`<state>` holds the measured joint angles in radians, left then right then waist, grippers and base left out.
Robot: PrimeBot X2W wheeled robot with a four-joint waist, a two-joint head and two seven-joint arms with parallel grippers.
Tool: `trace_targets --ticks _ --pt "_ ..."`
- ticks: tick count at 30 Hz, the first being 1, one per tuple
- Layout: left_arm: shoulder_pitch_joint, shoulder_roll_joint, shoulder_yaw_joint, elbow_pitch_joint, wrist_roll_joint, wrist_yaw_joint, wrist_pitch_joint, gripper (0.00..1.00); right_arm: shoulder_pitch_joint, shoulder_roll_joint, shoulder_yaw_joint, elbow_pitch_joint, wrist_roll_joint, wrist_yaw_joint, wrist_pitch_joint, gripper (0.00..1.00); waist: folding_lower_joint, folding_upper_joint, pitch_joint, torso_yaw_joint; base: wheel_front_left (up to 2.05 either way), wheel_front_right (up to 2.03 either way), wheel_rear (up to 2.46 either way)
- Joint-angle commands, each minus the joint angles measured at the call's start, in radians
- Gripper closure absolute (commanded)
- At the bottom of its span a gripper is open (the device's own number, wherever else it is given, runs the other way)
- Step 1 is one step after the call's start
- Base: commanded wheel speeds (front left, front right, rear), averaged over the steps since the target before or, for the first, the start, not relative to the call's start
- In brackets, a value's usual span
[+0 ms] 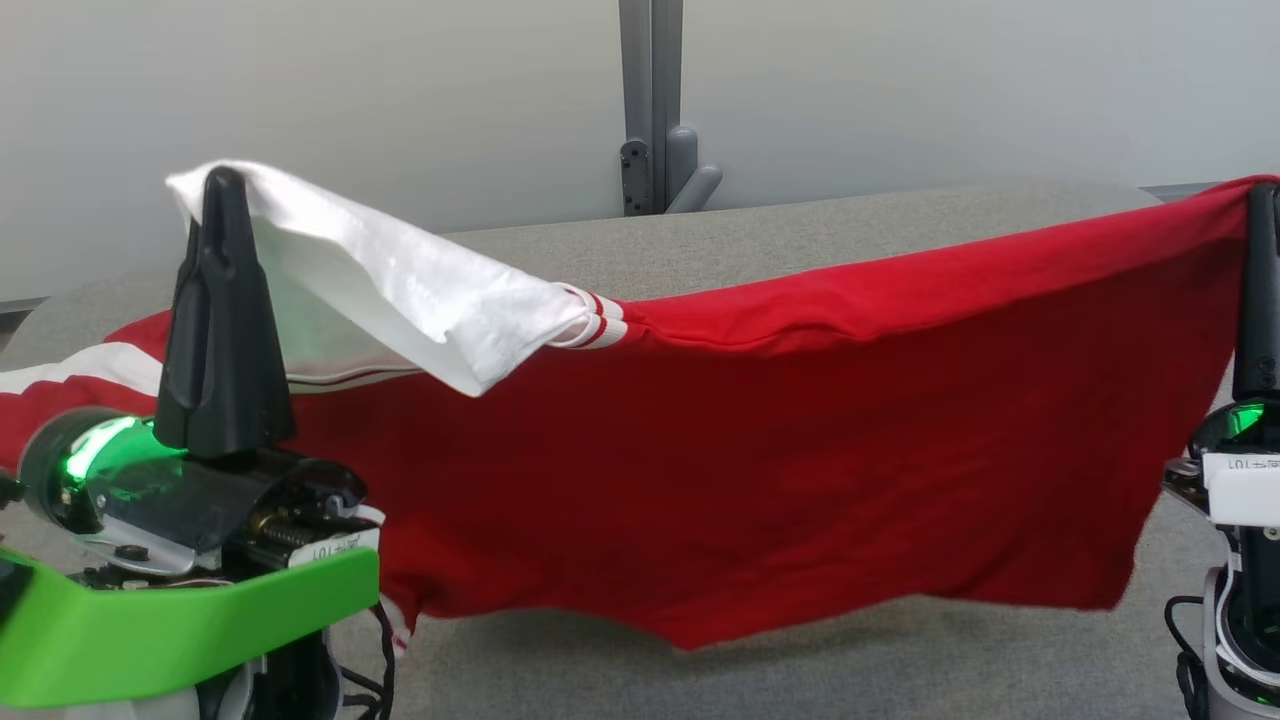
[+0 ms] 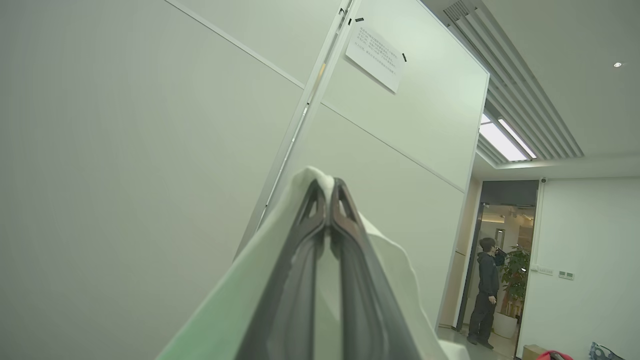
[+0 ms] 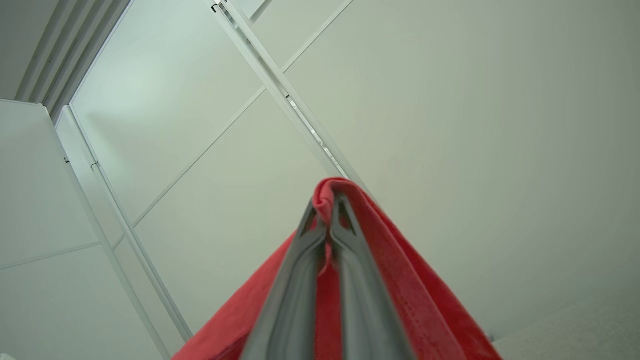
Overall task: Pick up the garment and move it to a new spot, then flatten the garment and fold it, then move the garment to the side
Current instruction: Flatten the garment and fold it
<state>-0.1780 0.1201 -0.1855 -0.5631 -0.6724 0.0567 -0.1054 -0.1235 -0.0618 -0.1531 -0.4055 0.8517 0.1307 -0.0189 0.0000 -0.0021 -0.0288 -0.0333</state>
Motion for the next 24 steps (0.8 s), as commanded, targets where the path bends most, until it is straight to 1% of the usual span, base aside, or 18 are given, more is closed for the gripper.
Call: trace_targets --ticks 1,4,7,10,12,15,19,21,24 --pt "-0.028 0.014 -0.002 -0.02 0.014 0.006 0.014 1.0 0.016 0.001 -0.008 -0.024 -0.006 0.0 0.013 1.0 0.0 0.0021 0.003 -0.004 0.0 0.0 0.0" --pt "-0.068 0.028 -0.002 -0.043 0.022 0.014 0.047 1.0 0.011 0.005 -0.015 -0.057 -0.01 0.0 0.045 1.0 0.0 0.0021 0.014 -0.008 0.0 0.0 0.0" --pt "-0.117 0.039 0.005 -0.036 0.023 0.015 0.071 1.0 -0.016 0.007 -0.015 -0.057 -0.022 0.0 0.079 1.0 0.0 0.0021 0.043 -0.012 0.0 0.0 0.0" --pt "-0.184 0.051 0.01 0.001 0.013 0.001 0.094 1.0 -0.074 0.009 -0.005 -0.025 -0.026 0.0 0.11 1.0 0.0 0.0021 0.102 -0.013 0.0 0.0 0.0" --pt "-0.252 0.061 0.018 0.05 0.005 -0.008 0.108 1.0 -0.139 0.009 0.002 0.017 -0.047 0.0 0.128 1.0 0.0 0.0021 0.149 -0.013 0.0 0.0 0.0" --pt "-0.398 0.086 0.03 0.144 0.02 -0.033 0.124 1.0 -0.298 0.009 0.01 0.098 -0.074 0.0 0.139 1.0 0.0 0.0021 0.232 -0.013 0.0 0.0 0.0" --pt "-0.665 0.117 0.019 0.326 0.069 -0.075 0.133 1.0 -0.582 0.01 0.025 0.261 -0.136 0.0 0.125 1.0 0.0 0.0021 0.334 -0.012 0.0 0.0 0.0" --pt "-0.814 0.118 0.016 0.43 0.099 -0.087 0.124 1.0 -0.738 0.01 0.028 0.364 -0.176 0.0 0.099 1.0 0.0 0.0021 0.376 -0.011 0.0 0.0 0.0" --pt "-1.012 0.104 0.02 0.594 0.125 -0.091 0.09 1.0 -0.949 -0.001 0.047 0.533 -0.246 0.0 0.033 1.0 0.0 0.0021 0.429 -0.006 0.0 0.0 0.0"
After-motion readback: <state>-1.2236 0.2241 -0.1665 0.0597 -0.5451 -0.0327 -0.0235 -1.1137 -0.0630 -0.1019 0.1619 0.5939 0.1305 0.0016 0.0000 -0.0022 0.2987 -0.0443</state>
